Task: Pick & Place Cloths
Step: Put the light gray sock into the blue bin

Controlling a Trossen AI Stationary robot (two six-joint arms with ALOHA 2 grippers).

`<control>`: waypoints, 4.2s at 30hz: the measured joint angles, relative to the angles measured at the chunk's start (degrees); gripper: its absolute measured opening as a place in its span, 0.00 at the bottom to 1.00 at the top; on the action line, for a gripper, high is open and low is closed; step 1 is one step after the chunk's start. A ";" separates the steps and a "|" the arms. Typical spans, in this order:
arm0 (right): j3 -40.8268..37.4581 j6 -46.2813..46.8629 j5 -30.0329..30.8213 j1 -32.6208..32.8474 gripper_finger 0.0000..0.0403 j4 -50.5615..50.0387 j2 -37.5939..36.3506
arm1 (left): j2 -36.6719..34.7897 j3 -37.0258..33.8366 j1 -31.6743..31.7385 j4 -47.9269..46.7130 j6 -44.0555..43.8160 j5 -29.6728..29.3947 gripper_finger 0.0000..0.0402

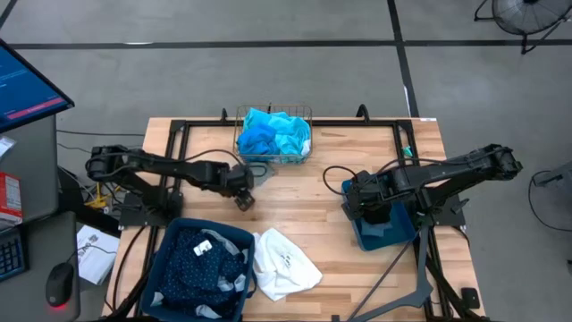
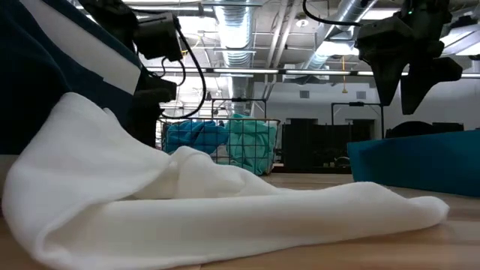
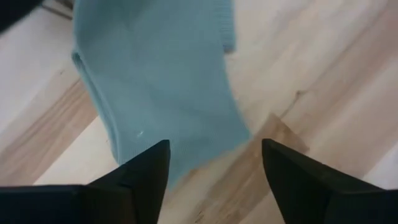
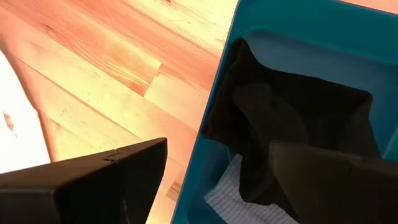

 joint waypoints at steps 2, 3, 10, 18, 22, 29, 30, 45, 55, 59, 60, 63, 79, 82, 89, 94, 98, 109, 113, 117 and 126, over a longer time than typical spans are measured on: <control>0.00 0.00 0.00 0.00 0.68 0.00 0.00 | 0.59 0.02 1.40 0.07 -0.99 0.75 0.62; 0.00 0.00 0.00 0.00 0.68 0.00 0.00 | 0.92 0.00 1.87 -0.07 -1.04 0.85 0.62; 0.00 0.00 0.00 0.00 0.68 0.02 0.00 | 6.16 0.02 2.74 0.63 -1.06 1.07 0.63; 0.00 0.00 0.00 0.00 0.68 0.56 0.00 | 10.09 0.28 2.72 1.26 -2.49 2.69 0.45; 0.00 0.00 0.00 0.00 0.68 2.26 0.00 | 8.44 0.15 2.74 1.41 -2.57 3.89 0.15; 0.00 -5.22 -0.02 0.00 0.68 10.85 0.00 | -0.65 -0.17 2.58 1.07 -2.76 7.64 0.01; 0.00 -6.61 -0.02 0.00 0.68 13.14 0.00 | -2.51 -0.17 2.36 1.17 -2.78 8.20 0.01; 0.07 -41.19 0.19 -0.55 0.68 58.93 0.58 | -26.52 -0.02 1.10 8.42 -4.71 12.45 0.00; 0.55 -56.75 6.79 -1.02 0.68 71.57 5.39 | -27.86 0.07 1.10 16.25 -6.19 15.67 0.00; 3.70 -58.06 7.03 -1.50 0.68 71.36 9.83 | -26.91 0.08 1.10 18.19 -6.73 15.67 0.00; 4.84 -59.09 7.13 -1.57 0.68 71.34 11.31 | -26.82 0.08 1.10 18.22 -7.24 15.67 0.00; 8.63 -61.32 7.69 -2.05 0.68 68.91 15.40 | -26.38 0.02 1.10 19.66 -7.46 15.67 0.00; 21.61 -61.49 9.15 -5.93 0.68 59.38 30.14 | -26.52 0.02 -1.31 21.34 -8.01 15.67 0.00; 22.84 -61.46 9.27 -5.97 0.66 57.76 31.59 | -26.52 0.02 -1.78 21.65 -7.98 15.67 0.00; 23.96 -57.68 9.17 -6.27 0.28 57.02 32.41 | -26.52 0.02 -1.89 23.71 -7.88 15.67 0.00; 23.93 -51.94 9.16 -7.04 0.03 51.74 29.96 | -26.52 0.02 -1.89 23.88 -7.30 15.65 0.02; 24.04 -48.56 10.85 -7.22 0.01 44.27 24.49 | -26.52 0.02 -1.89 24.01 -6.95 15.64 0.07; 23.96 -24.39 22.40 -2.36 0.00 1.72 5.37 | -26.52 0.02 -3.80 23.80 -4.20 15.67 0.30; 23.96 -8.21 26.93 4.03 0.00 -15.50 0.67 | -26.52 0.02 -3.80 23.80 -4.29 15.66 0.33; 23.96 10.20 27.38 11.73 0.00 -30.07 -0.86 | -26.52 0.02 -3.77 23.80 -4.34 15.60 0.33; 12.75 32.15 22.78 21.07 0.00 -31.78 0.40 | -26.52 0.02 -3.77 23.99 -4.40 15.45 0.31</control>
